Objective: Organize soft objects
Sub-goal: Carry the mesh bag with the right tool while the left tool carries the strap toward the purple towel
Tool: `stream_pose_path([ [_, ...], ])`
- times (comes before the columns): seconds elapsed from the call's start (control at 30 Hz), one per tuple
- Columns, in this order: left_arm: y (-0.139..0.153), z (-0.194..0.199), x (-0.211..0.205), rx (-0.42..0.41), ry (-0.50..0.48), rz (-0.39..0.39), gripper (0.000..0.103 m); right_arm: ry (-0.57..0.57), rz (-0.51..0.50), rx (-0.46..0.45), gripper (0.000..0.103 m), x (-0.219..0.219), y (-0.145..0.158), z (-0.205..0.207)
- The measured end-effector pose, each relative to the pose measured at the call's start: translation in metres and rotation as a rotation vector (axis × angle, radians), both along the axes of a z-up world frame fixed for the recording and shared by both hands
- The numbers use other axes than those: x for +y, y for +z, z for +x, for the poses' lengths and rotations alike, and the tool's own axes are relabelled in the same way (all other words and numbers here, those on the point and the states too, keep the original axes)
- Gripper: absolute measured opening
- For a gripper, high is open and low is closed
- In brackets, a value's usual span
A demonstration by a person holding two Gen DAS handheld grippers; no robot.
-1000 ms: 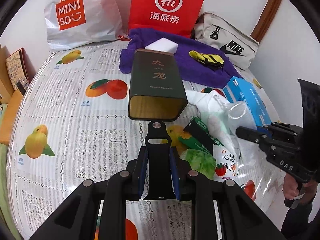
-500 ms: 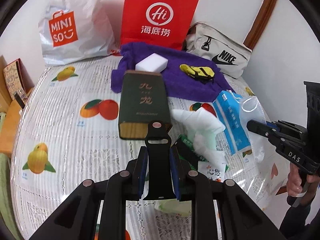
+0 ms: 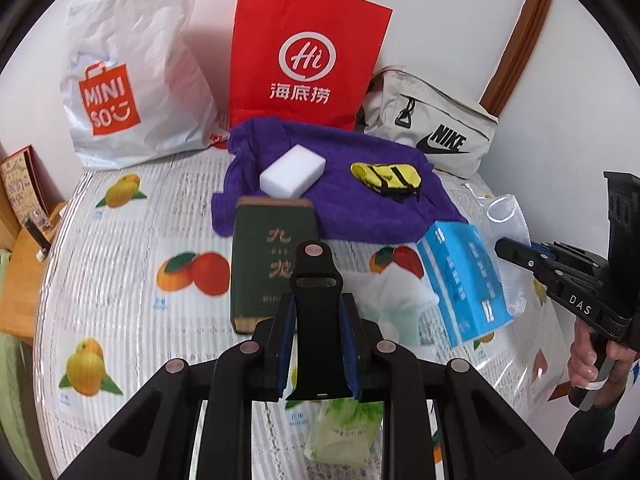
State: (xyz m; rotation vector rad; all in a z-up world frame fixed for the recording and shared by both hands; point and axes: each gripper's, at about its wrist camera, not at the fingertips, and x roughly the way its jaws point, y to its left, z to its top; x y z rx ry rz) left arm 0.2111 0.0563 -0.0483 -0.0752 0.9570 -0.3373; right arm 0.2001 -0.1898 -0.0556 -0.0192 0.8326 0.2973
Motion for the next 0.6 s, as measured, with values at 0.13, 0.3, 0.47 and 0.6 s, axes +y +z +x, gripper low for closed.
stream_pose_path([
  [0.13, 0.005, 0.016, -0.006, -0.009, -0.009, 0.010, 0.021, -0.017, -0.009, -0.005, 0.010, -0.008, 0.004, 0.014],
  [0.3, 0.008, 0.042, -0.012, -0.010, -0.009, 0.007, 0.021, -0.043, -0.021, -0.007, 0.010, -0.019, 0.004, 0.039],
  [0.47, 0.010, 0.067, -0.020, -0.013, -0.016, 0.018, 0.021, -0.073, -0.020, -0.001, 0.010, -0.031, 0.001, 0.066],
  [0.6, 0.008, 0.088, -0.030, -0.013, -0.028, 0.030, 0.021, -0.094, -0.024, 0.010, 0.010, -0.039, -0.003, 0.092],
])
